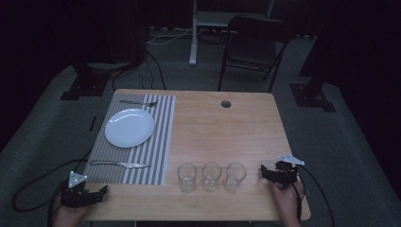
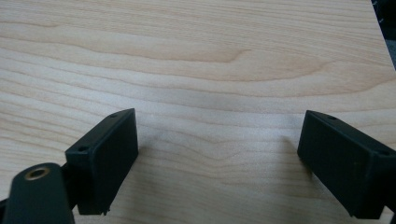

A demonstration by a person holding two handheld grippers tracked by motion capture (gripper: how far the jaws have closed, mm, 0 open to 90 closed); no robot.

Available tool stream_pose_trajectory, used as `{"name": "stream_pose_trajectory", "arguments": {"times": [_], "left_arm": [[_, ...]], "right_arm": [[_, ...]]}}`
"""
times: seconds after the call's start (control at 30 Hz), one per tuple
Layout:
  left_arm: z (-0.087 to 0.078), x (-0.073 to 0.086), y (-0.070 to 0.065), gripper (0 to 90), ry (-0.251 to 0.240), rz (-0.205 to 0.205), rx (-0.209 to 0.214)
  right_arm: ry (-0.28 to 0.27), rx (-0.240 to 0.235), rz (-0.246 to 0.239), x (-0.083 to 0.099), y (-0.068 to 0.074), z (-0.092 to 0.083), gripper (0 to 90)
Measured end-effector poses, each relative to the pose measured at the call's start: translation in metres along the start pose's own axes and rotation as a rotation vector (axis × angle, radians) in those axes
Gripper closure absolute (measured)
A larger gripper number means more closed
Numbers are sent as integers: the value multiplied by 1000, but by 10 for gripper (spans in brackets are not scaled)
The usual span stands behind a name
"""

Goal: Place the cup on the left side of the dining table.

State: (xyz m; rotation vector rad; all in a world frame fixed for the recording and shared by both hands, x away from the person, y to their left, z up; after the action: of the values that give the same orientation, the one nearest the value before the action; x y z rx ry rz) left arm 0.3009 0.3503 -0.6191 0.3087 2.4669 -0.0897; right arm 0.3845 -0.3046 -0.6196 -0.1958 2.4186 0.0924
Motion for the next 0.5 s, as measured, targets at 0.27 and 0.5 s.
{"name": "stream_pose_trajectory", "arguments": {"times": [0.27, 0.5], "left_arm": [[-3, 5, 3, 21, -17, 47, 36], [-4, 10, 10, 21, -12, -5, 83]], "right_arm": [[0, 0, 0, 0, 0, 0, 118], [0, 0, 0, 0, 0, 0, 118]]}}
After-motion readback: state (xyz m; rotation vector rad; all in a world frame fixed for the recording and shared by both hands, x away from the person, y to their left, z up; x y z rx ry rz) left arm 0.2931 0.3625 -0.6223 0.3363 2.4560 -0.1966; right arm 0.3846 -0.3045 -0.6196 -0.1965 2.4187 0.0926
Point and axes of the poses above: each handheld gripper's, and its own axes: z roughly forward along the jaws, x roughly out of its underside, y roughly to its left, the point moved 10 cm from there along z, roughly forward along the jaws, and after that the axes turned 5 degrees about y, right-handed, at the moved point
